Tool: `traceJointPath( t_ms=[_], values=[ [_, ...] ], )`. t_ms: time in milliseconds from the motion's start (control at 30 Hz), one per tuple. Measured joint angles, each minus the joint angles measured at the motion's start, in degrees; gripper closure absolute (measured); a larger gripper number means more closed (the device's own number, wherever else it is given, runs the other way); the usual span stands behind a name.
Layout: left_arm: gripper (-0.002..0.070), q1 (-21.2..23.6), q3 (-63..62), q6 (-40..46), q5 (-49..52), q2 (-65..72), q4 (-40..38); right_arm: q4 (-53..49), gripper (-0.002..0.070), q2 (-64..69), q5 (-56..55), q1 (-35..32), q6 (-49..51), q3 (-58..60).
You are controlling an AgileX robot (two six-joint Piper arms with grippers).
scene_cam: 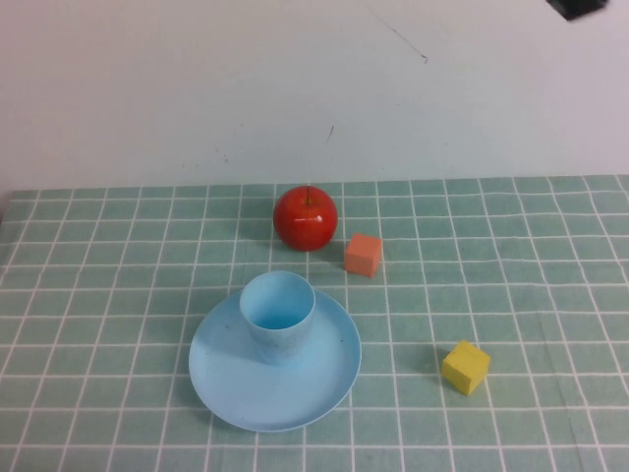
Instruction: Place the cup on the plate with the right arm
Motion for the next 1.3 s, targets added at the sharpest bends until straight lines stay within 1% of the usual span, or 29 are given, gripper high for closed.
traceJointPath(
  t_ms=[133,300,500,633,900,1033,1167,1300],
  values=[
    [0.0678,0.0,0.0,0.0,0.0,0.0,0.0,-7.26,0.0671,-6.82,0.0,0.0,4.46,11.91],
    [0.0678,0.0,0.0,0.0,0.0,0.0,0.0,-15.9,0.0671,-17.17,0.0,0.0,15.81,25.84],
    [0.0678,0.0,0.0,0.0,0.0,0.0,0.0,-20.87,0.0673,-29.79,0.0,0.0,25.03,41.74],
    [0.0678,0.0,0.0,0.0,0.0,0.0,0.0,-21.54,0.0673,-39.5,-0.67,0.0,32.75,51.26],
    [0.0678,0.0,0.0,0.0,0.0,0.0,0.0,-20.37,0.0673,-57.35,-9.42,0.0,43.58,69.43],
    [0.0678,0.0,0.0,0.0,0.0,0.0,0.0,-17.65,0.0673,-60.67,-10.04,0.0,45.35,74.57],
    [0.0678,0.0,0.0,0.0,0.0,0.0,0.0,-15.12,0.0673,-61.09,-10.04,0.0,45.66,78.25],
    [0.0678,0.0,0.0,0.0,0.0,0.0,0.0,-14.74,0.0673,-61.09,-10.04,0.0,45.66,80.91]
  ],
)
